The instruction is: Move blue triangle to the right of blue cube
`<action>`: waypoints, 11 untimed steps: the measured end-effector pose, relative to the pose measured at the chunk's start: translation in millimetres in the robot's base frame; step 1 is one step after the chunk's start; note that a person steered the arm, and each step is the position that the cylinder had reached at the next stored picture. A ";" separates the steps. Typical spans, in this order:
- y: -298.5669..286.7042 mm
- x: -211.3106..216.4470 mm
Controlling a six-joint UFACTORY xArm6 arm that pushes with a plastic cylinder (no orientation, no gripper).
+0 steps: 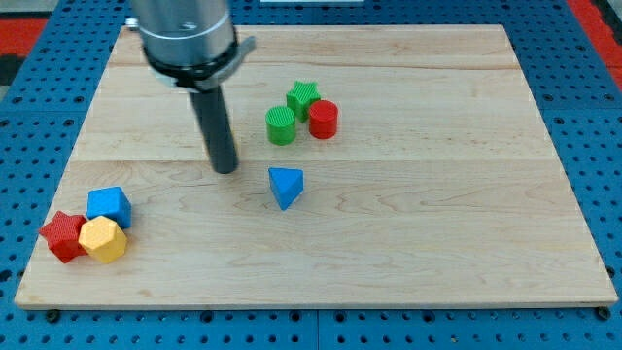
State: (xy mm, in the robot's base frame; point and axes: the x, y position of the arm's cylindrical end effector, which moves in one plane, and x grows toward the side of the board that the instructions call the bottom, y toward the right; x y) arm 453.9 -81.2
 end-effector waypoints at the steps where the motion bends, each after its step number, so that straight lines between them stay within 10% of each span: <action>1: 86.5 -5.6; 2: 122.7 11.9; 4: 4.4 55.4; 6: 104.3 27.3; 9: -83.7 16.1; 11: -55.9 16.1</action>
